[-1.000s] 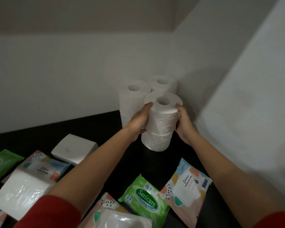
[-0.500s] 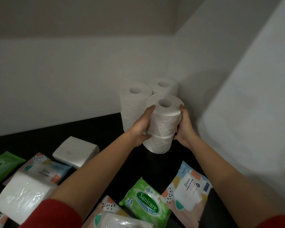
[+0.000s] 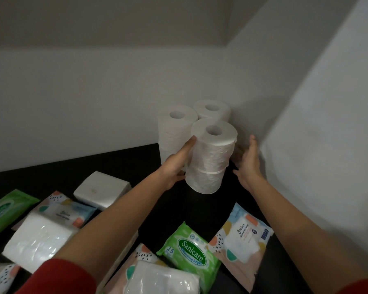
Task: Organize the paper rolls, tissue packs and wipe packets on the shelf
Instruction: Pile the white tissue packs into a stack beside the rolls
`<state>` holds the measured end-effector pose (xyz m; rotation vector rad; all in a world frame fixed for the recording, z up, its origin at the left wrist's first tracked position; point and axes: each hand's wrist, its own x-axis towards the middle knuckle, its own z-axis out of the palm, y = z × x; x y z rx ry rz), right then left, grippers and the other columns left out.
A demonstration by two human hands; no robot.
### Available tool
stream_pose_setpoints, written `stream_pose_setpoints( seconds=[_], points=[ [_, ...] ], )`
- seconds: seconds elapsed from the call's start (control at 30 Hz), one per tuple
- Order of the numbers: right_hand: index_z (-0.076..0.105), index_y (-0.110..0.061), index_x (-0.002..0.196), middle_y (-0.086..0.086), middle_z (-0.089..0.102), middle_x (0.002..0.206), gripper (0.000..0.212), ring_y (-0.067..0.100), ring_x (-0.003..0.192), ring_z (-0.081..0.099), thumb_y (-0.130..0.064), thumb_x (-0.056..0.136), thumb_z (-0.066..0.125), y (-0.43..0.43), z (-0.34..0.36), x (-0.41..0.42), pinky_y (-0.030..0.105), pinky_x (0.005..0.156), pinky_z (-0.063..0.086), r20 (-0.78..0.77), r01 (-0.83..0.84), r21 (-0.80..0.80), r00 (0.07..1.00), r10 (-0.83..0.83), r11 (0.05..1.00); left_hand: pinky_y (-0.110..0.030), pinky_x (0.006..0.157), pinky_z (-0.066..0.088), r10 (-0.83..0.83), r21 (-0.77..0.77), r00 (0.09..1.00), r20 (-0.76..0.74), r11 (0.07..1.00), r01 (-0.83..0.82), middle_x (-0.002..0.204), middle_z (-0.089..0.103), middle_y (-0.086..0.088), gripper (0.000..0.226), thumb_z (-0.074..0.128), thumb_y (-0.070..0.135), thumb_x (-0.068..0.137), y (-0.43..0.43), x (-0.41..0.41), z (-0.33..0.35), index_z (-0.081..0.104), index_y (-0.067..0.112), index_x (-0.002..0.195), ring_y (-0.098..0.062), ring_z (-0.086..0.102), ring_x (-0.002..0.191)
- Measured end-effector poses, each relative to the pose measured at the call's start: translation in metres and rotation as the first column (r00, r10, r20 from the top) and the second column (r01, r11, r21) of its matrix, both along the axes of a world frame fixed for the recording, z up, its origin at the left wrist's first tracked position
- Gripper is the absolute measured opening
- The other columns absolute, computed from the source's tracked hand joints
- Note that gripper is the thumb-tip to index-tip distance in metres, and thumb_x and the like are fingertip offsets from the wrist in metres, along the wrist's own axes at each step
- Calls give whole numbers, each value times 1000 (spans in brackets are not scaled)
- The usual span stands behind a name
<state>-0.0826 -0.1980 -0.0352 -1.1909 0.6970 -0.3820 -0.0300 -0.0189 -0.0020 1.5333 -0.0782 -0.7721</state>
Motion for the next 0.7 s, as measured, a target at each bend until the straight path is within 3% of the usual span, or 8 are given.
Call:
stream_pose_setpoints(
  seconds=[0.1,0.2,0.3,0.4,0.5,0.7],
  points=[
    [39,-19,144,1,46,141,72,20,132,40,-66,91,28,-3,-2,-13,48,113,22,-26,53,-53,998,-54,997,-42,108,37,-14,58,997,75,998,10,131,48,-4,77,56,62,82,13,-6,-5,36,17,142,-26,43,128],
    [49,-13,134,7,53,126,59,22,120,47,-54,95,35,-4,-6,-32,42,105,33,-106,56,-151,992,-72,987,-37,102,42,-85,129,988,130,989,69,135,49,-4,76,65,54,79,25,-14,-16,41,14,140,-23,47,123],
    [48,-12,130,6,53,127,49,21,118,49,-46,94,46,-2,-19,-55,37,97,37,-261,-83,-310,965,0,947,-30,92,45,-127,193,982,136,976,100,136,50,-4,73,72,41,79,33,-26,-33,43,13,140,-19,51,115],
    [51,-16,123,5,56,124,42,17,107,51,-36,88,63,3,-30,-80,30,90,40,-417,-264,-465,907,54,845,-24,81,47,-199,252,971,130,954,162,120,59,-4,62,74,28,80,35,-40,-46,48,15,135,-13,56,101],
    [47,-13,131,10,53,130,57,20,109,53,-29,82,72,10,-39,-97,28,84,42,-555,-441,-481,822,126,758,-20,72,46,-268,287,954,130,932,223,99,62,-2,53,74,18,80,35,-54,-58,54,12,129,-7,56,81],
    [34,-16,143,10,43,137,93,27,125,43,-47,68,80,19,-54,-118,38,103,40,-787,-687,-478,612,81,547,-18,72,47,-394,358,908,145,876,323,105,64,-6,51,74,11,79,29,-69,-74,56,9,126,-11,59,88]
  ],
)
